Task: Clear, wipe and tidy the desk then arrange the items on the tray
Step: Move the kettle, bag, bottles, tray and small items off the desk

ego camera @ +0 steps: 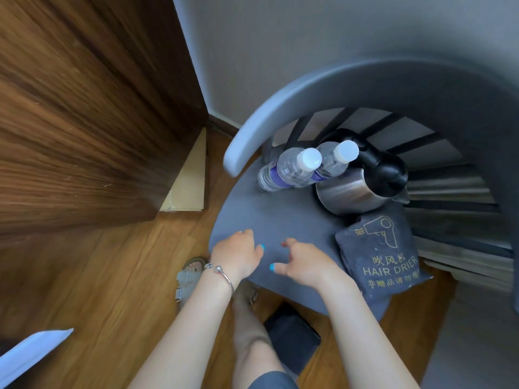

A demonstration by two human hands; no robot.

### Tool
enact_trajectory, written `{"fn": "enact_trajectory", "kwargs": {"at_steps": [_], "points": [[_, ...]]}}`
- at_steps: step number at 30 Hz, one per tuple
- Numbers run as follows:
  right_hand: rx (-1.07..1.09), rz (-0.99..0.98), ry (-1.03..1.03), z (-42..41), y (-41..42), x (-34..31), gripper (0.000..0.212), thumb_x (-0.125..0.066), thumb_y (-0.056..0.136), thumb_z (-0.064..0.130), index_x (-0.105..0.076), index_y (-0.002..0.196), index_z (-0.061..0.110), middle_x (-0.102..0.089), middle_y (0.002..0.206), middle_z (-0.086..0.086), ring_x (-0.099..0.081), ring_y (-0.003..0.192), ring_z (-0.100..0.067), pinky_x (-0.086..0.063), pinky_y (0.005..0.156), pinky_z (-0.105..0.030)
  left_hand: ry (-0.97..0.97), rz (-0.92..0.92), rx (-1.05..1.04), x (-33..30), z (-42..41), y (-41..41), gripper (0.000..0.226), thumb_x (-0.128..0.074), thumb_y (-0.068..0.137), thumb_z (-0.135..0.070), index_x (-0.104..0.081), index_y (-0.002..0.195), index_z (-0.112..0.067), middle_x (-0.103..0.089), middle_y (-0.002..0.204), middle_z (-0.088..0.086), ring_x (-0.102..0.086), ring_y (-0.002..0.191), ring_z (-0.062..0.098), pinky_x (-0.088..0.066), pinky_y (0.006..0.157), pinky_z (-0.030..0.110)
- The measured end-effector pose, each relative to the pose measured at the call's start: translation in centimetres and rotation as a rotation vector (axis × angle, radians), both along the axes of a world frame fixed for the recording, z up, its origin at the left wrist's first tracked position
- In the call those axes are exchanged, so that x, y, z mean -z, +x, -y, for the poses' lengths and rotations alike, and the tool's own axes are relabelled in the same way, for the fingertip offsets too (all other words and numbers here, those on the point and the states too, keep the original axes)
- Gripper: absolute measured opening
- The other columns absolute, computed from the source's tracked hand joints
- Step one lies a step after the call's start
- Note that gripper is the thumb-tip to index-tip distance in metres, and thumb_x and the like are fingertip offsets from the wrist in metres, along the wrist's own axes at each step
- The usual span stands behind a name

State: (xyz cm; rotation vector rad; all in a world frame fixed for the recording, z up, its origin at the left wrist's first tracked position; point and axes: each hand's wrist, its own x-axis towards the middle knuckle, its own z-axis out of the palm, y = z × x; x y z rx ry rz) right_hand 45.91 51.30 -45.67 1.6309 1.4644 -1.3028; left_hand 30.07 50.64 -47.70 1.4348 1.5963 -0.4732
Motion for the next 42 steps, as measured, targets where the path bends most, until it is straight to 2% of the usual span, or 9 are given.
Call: {"fn": "enact_trajectory", "kwargs": {"at_steps": [4,11,16,20,23,27,32,37,42], "points": [[0.059,-0.096,0.194,0.4,-2.0,-1.8,0.062,-0.061,0.088,0.049,-0.038,0.141,0.027,-0.053,0.133,0.002,-0.055,0.115,-0.02,-0.044,0.086,-0.032,0.009,-0.008,-0.03,-1.1,2.7,-2.0,0.037,-0.038,0.099,-0.041,-0.047,0.121,-0.013,-0.055,0.123,0.008,-0.054,0.115,0.028,-0.045,0.09,0.038],[-0.16,-0.073,-0.008,1.1,-6.8,-6.7,0.076,-0.066,0.086,0.048,-0.031,0.148,0.022,-0.05,0.141,-0.007,-0.051,0.126,-0.025,-0.044,0.1,-0.037,0.023,0.072,-0.241,-7.1,6.8,-6.8,0.043,-0.043,0.096,-0.046,-0.048,0.131,-0.022,-0.054,0.128,0.002,-0.053,0.116,0.02,-0.046,0.091,0.035],[-0.245,-0.134,0.071,2.7,-11.6,-12.0,0.068,-0.056,0.093,0.05,-0.028,0.15,0.026,-0.046,0.147,-0.003,-0.051,0.127,-0.023,-0.045,0.097,-0.033,0.094,0.117,-0.412,-12.9,9.9,-11.4,0.042,-0.044,0.096,-0.046,-0.047,0.132,-0.026,-0.053,0.127,-0.003,-0.054,0.107,0.013,-0.045,0.087,0.03],[-0.341,-0.164,0.134,4.7,-16.0,-16.2,0.06,-0.048,0.097,0.049,-0.029,0.149,0.028,-0.047,0.147,-0.002,-0.052,0.127,-0.022,-0.046,0.098,-0.033,0.077,0.166,-0.586,-16.8,13.6,-15.8,0.04,-0.045,0.096,-0.047,-0.048,0.13,-0.027,-0.054,0.116,-0.007,-0.052,0.099,0.009,-0.043,0.081,0.026],[-0.423,-0.177,0.181,6.8,-19.8,-19.2,0.058,-0.048,0.098,0.048,-0.03,0.15,0.028,-0.048,0.146,-0.003,-0.053,0.127,-0.022,-0.046,0.095,-0.031,0.084,0.116,-0.633,-19.3,17.1,-19.6,0.043,-0.044,0.095,-0.049,-0.047,0.131,-0.026,-0.053,0.112,-0.008,-0.053,0.1,0.01,-0.044,0.082,0.028],[-0.584,-0.19,0.213,10.2,-25.7,-22.5,0.06,-0.047,0.098,0.048,-0.029,0.151,0.026,-0.046,0.148,-0.005,-0.049,0.131,-0.024,-0.044,0.103,-0.035,0.117,0.054,-0.703,-22.2,21.8,-24.7,0.044,-0.043,0.095,-0.05,-0.047,0.131,-0.024,-0.054,0.11,-0.005,-0.053,0.099,0.013,-0.045,0.084,0.031],[-0.742,-0.209,0.154,13.9,-33.2,-25.6,0.062,-0.052,0.096,0.049,-0.033,0.15,0.026,-0.049,0.145,-0.003,-0.05,0.129,-0.019,-0.043,0.105,-0.029,0.105,0.063,-0.726,-25.0,26.9,-31.4,0.052,-0.041,0.093,-0.055,-0.046,0.134,-0.024,-0.057,0.121,-0.001,-0.056,0.106,0.017,-0.047,0.089,0.034],[-0.755,-0.169,0.246,15.3,-40.2,-28.0,0.063,-0.053,0.095,0.051,-0.033,0.15,0.028,-0.051,0.143,-0.002,-0.05,0.129,-0.02,-0.042,0.106,-0.032,0.156,0.007,-0.772,-28.0,29.7,-38.5,0.055,-0.039,0.094,-0.054,-0.044,0.138,-0.02,-0.054,0.134,0.005,-0.055,0.116,0.023,-0.044,0.088,0.032],[-0.751,-0.235,0.246,14.9,-47.6,-30.9,0.062,-0.054,0.095,0.05,-0.035,0.149,0.027,-0.052,0.142,-0.001,-0.053,0.125,-0.019,-0.044,0.104,-0.033,0.218,0.05,-0.848,-30.2,29.6,-45.0,0.054,-0.036,0.097,-0.055,-0.039,0.141,-0.023,-0.051,0.138,0.002,-0.053,0.119,0.021,-0.046,0.097,0.036]]}}
